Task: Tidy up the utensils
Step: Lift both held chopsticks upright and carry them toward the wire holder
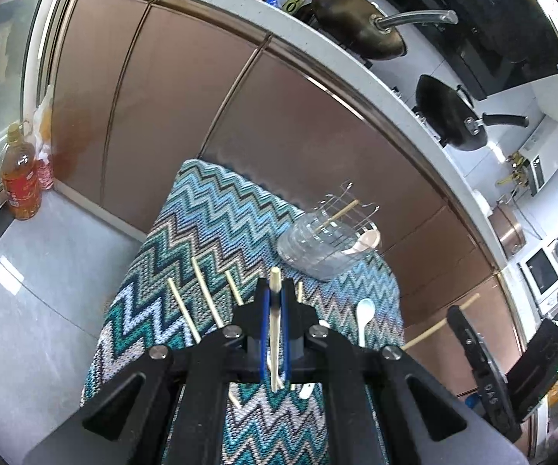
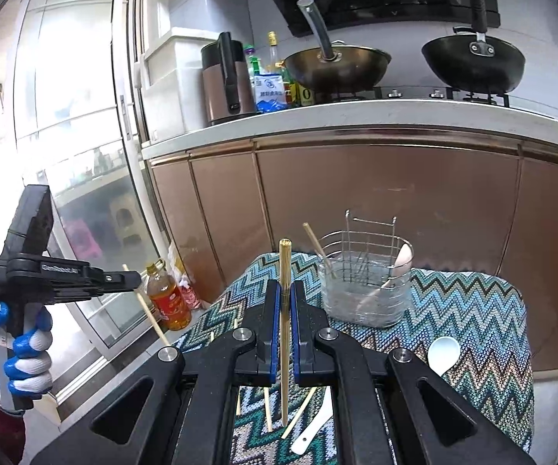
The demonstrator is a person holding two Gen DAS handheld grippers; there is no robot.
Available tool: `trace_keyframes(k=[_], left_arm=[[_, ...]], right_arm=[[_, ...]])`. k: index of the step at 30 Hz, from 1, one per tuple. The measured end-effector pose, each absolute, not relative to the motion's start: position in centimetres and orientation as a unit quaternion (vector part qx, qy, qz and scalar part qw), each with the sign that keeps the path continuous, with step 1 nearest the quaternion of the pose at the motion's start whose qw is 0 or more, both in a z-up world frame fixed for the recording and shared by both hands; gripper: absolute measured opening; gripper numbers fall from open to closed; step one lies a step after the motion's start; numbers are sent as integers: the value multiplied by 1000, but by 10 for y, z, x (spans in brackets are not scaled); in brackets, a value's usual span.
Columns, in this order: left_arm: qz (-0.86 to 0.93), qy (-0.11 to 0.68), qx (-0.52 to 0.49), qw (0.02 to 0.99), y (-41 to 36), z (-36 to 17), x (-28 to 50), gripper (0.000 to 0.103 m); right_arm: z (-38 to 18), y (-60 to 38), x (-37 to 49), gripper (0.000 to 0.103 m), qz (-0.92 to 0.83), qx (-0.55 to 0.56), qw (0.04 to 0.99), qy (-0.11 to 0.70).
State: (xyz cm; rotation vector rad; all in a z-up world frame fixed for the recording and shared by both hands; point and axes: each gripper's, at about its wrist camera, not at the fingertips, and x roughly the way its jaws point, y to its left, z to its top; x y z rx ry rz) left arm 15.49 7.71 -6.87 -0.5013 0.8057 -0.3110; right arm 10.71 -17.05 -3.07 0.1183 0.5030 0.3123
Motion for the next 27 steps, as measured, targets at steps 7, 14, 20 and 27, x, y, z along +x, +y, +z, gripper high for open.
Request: trace_keyframes(k=[7, 14, 20, 27], left_arm=[[-173, 374, -250, 876, 67, -50, 167, 5], [-195, 358, -248, 879, 49, -23, 187, 5], [-210, 335, -245, 885, 31, 10, 213, 5], [-212, 308, -229, 899, 1, 40, 253, 5]], right_arm=[[-27, -187, 119, 5, 143, 72, 957, 241], [-11, -200, 137, 5, 134, 71, 963, 225], [15, -208, 157, 5, 134, 69, 969, 197], [43, -219, 187, 5, 140, 73, 974, 161]])
